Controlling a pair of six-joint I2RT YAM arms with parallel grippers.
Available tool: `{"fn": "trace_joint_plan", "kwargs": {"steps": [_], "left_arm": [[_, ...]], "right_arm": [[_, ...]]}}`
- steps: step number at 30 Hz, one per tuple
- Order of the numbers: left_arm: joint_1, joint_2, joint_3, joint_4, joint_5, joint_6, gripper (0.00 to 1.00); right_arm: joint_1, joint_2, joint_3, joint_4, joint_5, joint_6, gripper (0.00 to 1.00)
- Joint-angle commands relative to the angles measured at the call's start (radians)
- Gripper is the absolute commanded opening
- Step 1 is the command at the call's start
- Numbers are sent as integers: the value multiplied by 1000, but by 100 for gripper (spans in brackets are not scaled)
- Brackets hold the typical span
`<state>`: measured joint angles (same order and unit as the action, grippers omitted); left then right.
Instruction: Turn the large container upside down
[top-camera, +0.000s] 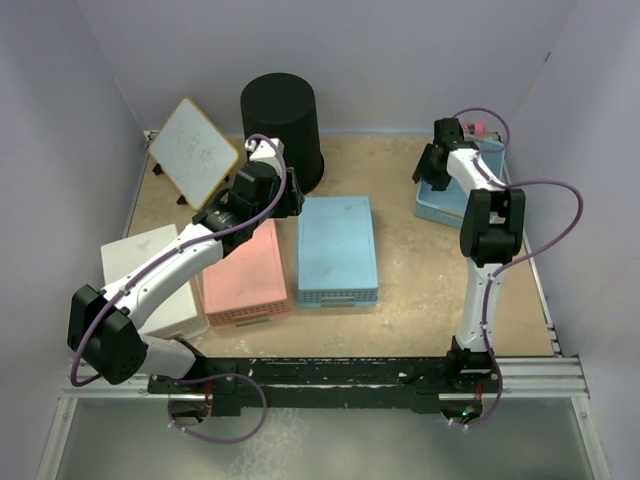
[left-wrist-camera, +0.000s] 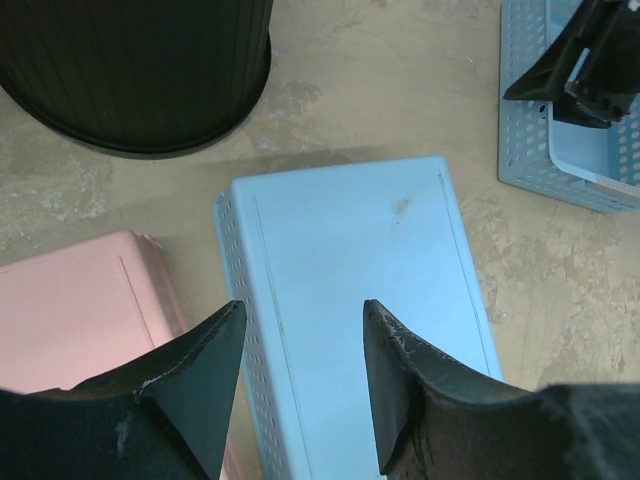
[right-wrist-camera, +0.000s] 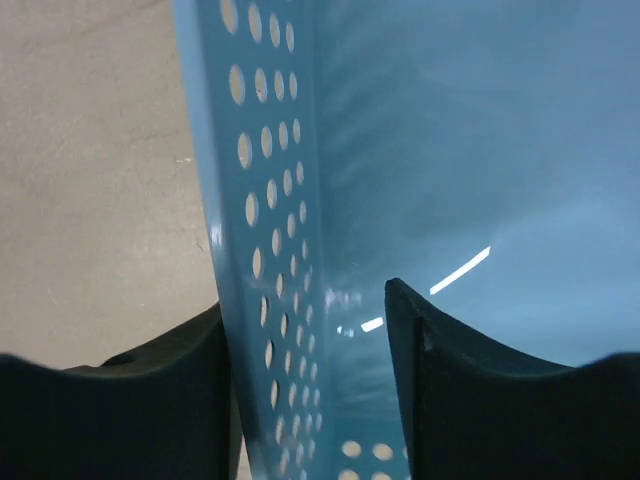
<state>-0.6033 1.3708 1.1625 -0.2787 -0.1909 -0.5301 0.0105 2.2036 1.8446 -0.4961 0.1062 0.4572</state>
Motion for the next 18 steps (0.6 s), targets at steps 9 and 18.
{"fn": "trace_joint_plan", "kwargs": {"steps": [9,18], "left_arm": [[-19,-21,-3,-1,-7,12,48],[-20,-9,5,-7,-6,26,48]], "right_arm": [[16,-205,16,31,-21,1,5],[16,-327,-26,119,-383,104,0]]}}
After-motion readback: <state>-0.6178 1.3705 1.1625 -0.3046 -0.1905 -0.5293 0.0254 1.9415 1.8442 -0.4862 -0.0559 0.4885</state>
